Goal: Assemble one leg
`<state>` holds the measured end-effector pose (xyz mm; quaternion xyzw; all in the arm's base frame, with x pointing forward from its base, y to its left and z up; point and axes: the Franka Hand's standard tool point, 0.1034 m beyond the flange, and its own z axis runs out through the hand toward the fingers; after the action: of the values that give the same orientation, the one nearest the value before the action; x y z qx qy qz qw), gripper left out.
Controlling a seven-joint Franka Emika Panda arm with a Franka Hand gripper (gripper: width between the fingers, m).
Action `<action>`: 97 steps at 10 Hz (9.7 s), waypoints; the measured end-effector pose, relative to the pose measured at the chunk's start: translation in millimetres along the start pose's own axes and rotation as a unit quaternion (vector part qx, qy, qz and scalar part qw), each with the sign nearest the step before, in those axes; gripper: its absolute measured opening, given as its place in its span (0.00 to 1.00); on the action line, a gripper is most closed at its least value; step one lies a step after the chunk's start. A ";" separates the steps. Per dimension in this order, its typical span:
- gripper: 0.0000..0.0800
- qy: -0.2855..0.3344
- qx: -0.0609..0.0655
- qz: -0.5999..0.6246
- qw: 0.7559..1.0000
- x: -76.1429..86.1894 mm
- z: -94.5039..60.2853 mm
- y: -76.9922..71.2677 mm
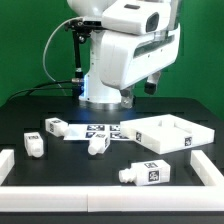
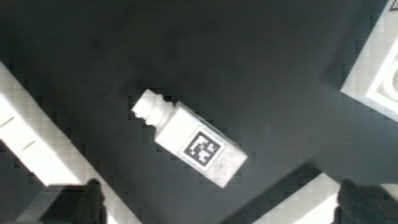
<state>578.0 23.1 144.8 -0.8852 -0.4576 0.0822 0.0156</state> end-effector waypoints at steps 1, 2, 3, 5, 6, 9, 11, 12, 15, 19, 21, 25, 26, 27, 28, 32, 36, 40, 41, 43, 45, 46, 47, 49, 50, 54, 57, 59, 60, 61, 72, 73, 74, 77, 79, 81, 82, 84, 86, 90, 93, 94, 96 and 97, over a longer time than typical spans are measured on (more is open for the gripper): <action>0.81 -0.004 -0.004 -0.004 1.000 -0.9 -0.2 1.1; 0.81 -0.004 -0.004 -0.004 1.000 -0.9 -0.2 1.1; 0.81 -0.004 -0.004 -0.004 1.000 -0.9 -0.2 1.1; 0.81 -0.002 -0.004 0.001 1.000 -0.4 2.3 0.1; 0.81 0.011 -0.014 0.018 1.000 2.7 13.4 -2.4; 0.81 0.042 -0.041 0.005 0.998 25.0 61.2 4.1; 0.81 0.063 -0.035 -0.011 0.997 20.1 65.7 11.1; 0.81 0.062 -0.036 -0.005 0.997 20.5 65.7 11.0; 0.81 0.067 -0.064 -0.050 0.994 24.6 81.4 11.4; 0.81 0.072 -0.065 -0.085 0.992 48.0 125.1 18.4; 0.81 0.071 -0.062 -0.082 0.992 45.8 128.6 18.2; 0.33 0.071 -0.062 -0.082 0.992 45.4 129.0 18.2; 0.33 0.070 -0.062 -0.083 0.992 42.6 128.7 19.7; 0.33 0.065 -0.064 -0.099 0.991 22.4 122.6 25.0; 0.33 0.058 -0.065 -0.103 0.991 -11.0 115.3 31.0; 0.33 0.045 -0.055 -0.105 0.992 -102.2 139.5 55.1; 0.33 0.042 -0.045 -0.102 0.993 -104.3 145.8 59.6; 0.78 0.046 -0.058 -0.063 0.995 -102.8 101.3 38.5; 0.80 0.048 -0.057 -0.030 0.997 -96.9 84.8 22.6; 0.81 0.058 -0.064 -0.005 0.996 -71.2 60.9 -29.7; 0.81 0.077 -0.062 0.013 0.995 -59.4 69.9 -57.9; 0.81 0.075 -0.062 0.013 0.995 -62.1 68.6 -53.7; 0.81 0.076 -0.062 0.013 0.995 -61.7 68.8 -54.0; 0.81 0.084 -0.066 0.047 0.993 -55.9 71.9 -61.7; 0.81 0.096 -0.064 0.090 0.989 -43.2 87.7 -102.6; 0.81 0.074 -0.032 0.097 0.992 -30.9 131.3 -141.8; 0.81 0.064 -0.018 0.106 0.992 -36.3 157.9 -138.9; 0.81 0.069 -0.023 0.108 0.991 -38.0 159.2 -134.6; 0.69 0.069 -0.023 0.108 0.991 -37.9 159.2 -134.7; 0.52 0.069 -0.023 0.108 0.991 -37.8 159.2 -134.8; 0.07 0.040 0.014 0.265 0.963 -69.2 81.3 -95.9; 0.07 0.038 0.016 0.265 0.963 -69.1 83.8 -96.2; 0.07 0.038 0.016 0.265 0.963 -69.3 83.8 -96.1; 0.07 0.034 0.020 0.318 0.947 -72.9 82.8 -43.9; 0.07 0.014 0.042 0.380 0.924 -77.1 80.9 2.2; 0.07 0.010 0.042 0.387 0.921 -77.0 86.7 15.0; 0.07 0.010 0.043 0.385 0.922 -76.1 86.7 13.4; 0.07 0.009 0.043 0.385 0.922 -76.5 88.6 13.0; 0.07 -0.009 0.056 0.392 0.918 -70.6 93.2 28.6; 0.07 -0.007 0.043 0.457 0.888 -42.4 109.6 60.8; 0.07 -0.008 0.045 0.457 0.888 -42.6 111.8 59.6; 0.07 -0.010 0.045 0.457 0.889 -42.5 113.4 59.0; 0.07 -0.006 0.041 0.457 0.889 -30.8 121.5 72.9; 0.07 -0.004 0.039 0.456 0.889 -26.1 123.1 78.2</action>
Offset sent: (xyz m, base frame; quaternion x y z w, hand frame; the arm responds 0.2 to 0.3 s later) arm 0.0000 0.0000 0.0000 0.0000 0.0000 0.0000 1.0000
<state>606.6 -49.3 18.8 -0.9949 -0.0005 0.1009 0.0090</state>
